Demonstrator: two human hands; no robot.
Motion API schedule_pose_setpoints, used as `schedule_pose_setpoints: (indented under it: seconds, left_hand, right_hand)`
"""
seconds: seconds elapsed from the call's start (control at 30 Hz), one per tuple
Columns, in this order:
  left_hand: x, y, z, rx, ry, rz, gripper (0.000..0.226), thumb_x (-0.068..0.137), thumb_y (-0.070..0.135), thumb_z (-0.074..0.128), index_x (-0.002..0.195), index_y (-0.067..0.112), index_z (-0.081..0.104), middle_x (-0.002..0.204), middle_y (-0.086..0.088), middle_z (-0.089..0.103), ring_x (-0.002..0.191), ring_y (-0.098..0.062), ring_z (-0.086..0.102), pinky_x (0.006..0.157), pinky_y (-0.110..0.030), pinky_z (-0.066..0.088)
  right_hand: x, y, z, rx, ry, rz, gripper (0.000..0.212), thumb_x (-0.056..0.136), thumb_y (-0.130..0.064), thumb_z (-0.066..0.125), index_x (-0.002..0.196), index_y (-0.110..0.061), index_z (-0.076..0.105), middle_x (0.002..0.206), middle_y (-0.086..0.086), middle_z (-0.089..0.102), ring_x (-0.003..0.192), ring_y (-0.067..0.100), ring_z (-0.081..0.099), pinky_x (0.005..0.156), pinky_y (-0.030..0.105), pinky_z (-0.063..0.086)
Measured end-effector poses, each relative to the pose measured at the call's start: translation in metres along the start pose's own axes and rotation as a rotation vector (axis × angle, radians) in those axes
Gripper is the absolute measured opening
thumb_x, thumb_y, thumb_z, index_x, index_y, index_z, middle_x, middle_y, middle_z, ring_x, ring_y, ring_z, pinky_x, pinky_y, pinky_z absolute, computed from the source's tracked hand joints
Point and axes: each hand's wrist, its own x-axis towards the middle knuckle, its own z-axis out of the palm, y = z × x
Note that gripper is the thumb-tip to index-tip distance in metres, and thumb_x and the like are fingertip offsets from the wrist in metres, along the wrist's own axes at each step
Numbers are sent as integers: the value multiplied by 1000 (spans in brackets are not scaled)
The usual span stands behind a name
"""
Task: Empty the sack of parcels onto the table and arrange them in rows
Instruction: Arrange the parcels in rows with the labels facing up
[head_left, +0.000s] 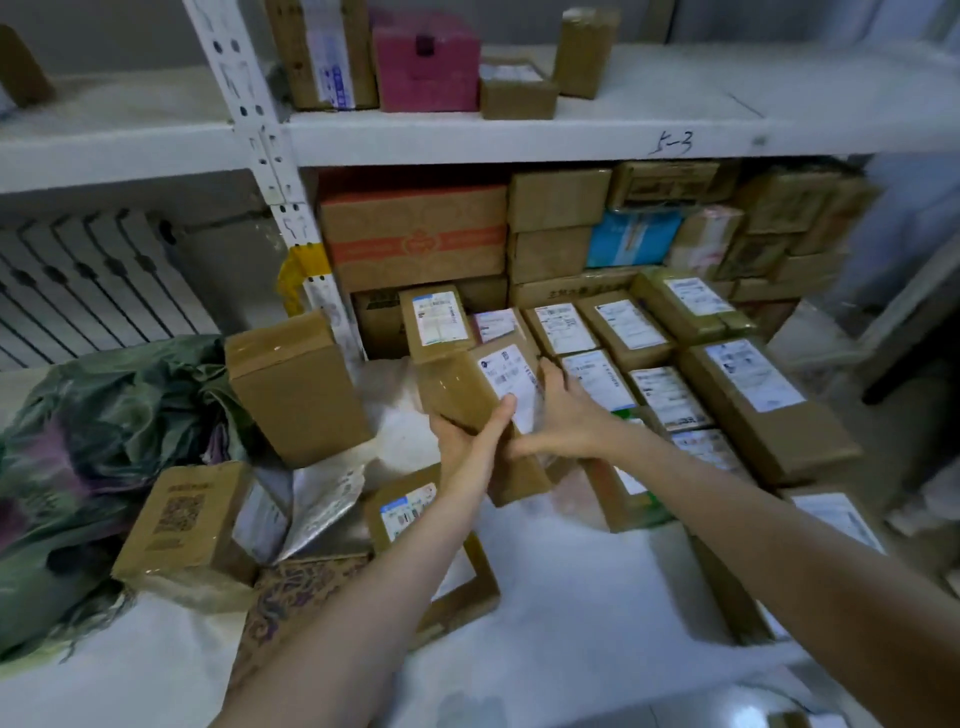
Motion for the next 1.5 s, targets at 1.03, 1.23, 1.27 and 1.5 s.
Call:
schedule_pose_setpoints:
  seconds: [1.03, 1.23, 1.27, 1.5]
  left_hand:
    - [-94, -138, 118, 263, -84, -161, 44, 86, 12, 70, 126, 9, 54, 116, -3, 56, 114, -24, 58, 88, -23, 46]
    - [-78, -86, 29, 634, 388, 313, 32, 80, -5, 55, 109, 8, 63, 112, -14, 58, 105, -29, 56, 93, -36, 46]
    - [-73, -78, 10, 708, 477, 279, 34, 81, -3, 56, 114, 4, 59, 118, -18, 54, 112, -33, 50, 96, -39, 41]
    - [-32, -80, -75, 769, 468, -273, 50, 91, 20, 53, 135, 0, 42, 140, -25, 44, 130, -42, 39, 107, -44, 34]
  right_hand:
    - [-79, 194, 17, -267, 53, -19, 28, 83, -5, 64, 108, -17, 66, 114, 1, 59, 103, 18, 58, 84, 26, 49]
    - [-67, 116, 40, -173, 66, -182, 24, 87, -13, 52, 106, -22, 65, 108, 0, 65, 106, 21, 59, 83, 31, 51]
    - [-64, 98, 50, -121, 47, -221, 26, 88, -14, 54, 111, -21, 64, 111, 1, 65, 109, 20, 58, 86, 29, 49]
    - [-45, 12, 133, 133, -197, -138, 63, 80, -26, 64, 135, -10, 37, 127, 15, 50, 118, 33, 52, 93, 36, 49]
